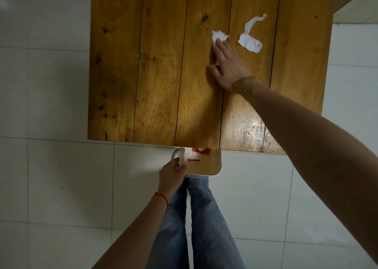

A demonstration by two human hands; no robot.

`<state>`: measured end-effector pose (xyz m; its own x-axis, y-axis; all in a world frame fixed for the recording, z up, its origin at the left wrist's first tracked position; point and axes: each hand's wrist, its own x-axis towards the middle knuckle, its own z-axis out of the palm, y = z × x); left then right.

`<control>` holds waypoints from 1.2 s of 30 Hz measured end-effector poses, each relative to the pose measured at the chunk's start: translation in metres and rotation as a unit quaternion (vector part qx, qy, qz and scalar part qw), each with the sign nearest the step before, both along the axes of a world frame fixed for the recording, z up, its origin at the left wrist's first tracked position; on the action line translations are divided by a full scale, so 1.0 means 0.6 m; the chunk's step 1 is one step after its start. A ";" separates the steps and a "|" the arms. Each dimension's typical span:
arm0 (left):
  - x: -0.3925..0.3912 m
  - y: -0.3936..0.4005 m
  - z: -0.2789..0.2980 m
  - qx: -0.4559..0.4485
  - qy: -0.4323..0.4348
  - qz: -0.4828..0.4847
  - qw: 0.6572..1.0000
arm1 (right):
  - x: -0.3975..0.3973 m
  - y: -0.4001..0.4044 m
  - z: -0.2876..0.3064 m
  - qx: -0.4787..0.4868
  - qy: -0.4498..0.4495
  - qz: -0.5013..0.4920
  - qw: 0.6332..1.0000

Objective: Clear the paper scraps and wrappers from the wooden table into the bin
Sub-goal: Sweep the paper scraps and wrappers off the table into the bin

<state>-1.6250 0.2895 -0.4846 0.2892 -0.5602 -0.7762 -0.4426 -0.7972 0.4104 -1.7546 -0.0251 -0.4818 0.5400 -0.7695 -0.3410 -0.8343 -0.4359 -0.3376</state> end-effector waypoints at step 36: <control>-0.003 0.004 0.007 0.023 0.030 0.093 0.995 | -0.091 -0.009 0.000 0.000 0.001 -0.133 0.991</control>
<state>-1.6268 0.2916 -0.4804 0.3363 -0.4646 -0.8192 -0.2622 -0.8816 0.3924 -1.8093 -0.0305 -0.4815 0.3177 -0.8845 -0.3417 -0.9205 -0.2011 -0.3351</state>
